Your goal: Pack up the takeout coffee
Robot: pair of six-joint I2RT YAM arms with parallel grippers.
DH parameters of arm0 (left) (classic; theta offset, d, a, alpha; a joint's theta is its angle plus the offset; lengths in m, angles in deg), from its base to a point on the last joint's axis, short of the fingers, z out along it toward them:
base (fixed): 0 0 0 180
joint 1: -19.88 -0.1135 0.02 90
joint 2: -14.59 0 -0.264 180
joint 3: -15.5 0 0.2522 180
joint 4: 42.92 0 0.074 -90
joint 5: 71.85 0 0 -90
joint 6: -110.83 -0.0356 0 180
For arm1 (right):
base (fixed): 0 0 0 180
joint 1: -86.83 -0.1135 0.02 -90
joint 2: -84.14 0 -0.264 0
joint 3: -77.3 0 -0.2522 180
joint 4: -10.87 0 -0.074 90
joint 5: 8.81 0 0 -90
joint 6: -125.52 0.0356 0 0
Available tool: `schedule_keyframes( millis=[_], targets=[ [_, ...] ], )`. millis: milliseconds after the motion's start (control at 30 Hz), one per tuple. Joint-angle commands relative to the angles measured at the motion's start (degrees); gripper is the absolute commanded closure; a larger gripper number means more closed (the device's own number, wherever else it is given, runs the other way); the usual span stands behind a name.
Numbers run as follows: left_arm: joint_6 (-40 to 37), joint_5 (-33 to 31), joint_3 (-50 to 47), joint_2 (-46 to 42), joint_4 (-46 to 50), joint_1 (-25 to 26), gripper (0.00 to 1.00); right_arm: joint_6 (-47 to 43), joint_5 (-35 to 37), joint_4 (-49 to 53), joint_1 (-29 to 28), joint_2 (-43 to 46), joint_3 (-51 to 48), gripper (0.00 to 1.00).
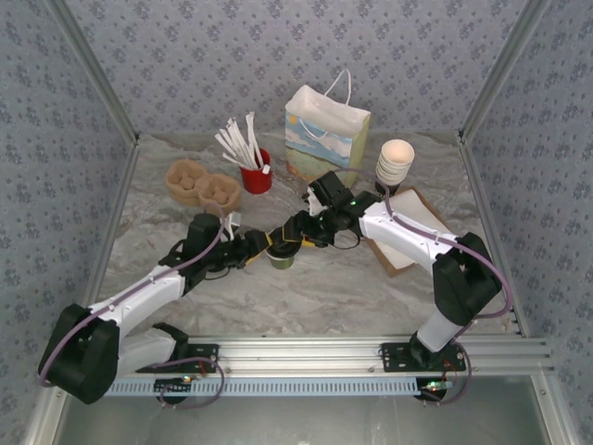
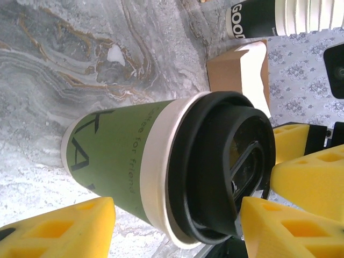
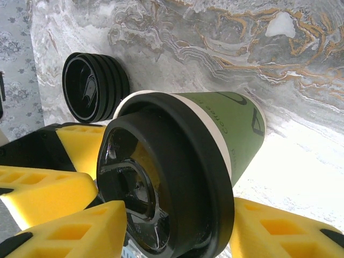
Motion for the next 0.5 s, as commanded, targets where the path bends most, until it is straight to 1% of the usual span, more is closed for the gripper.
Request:
schedule_keyframes(
  millis=[0,200,467],
  targets=[
    [-1.65,-0.57,2.53,0.22,-0.03,0.07,0.36,-1.17,0.9,2.01,-0.54,-0.23,1.42,0.45],
    [-1.57,-0.71,2.45,-0.23,0.16,0.07,0.36,-1.19,1.3,2.16,-0.6,-0.19,1.33,0.38],
    [-1.66,-0.97,2.14,-1.93,1.28,0.07,0.35,-1.34,2.93,4.46,-1.56,0.69,3.57,0.36]
  ],
)
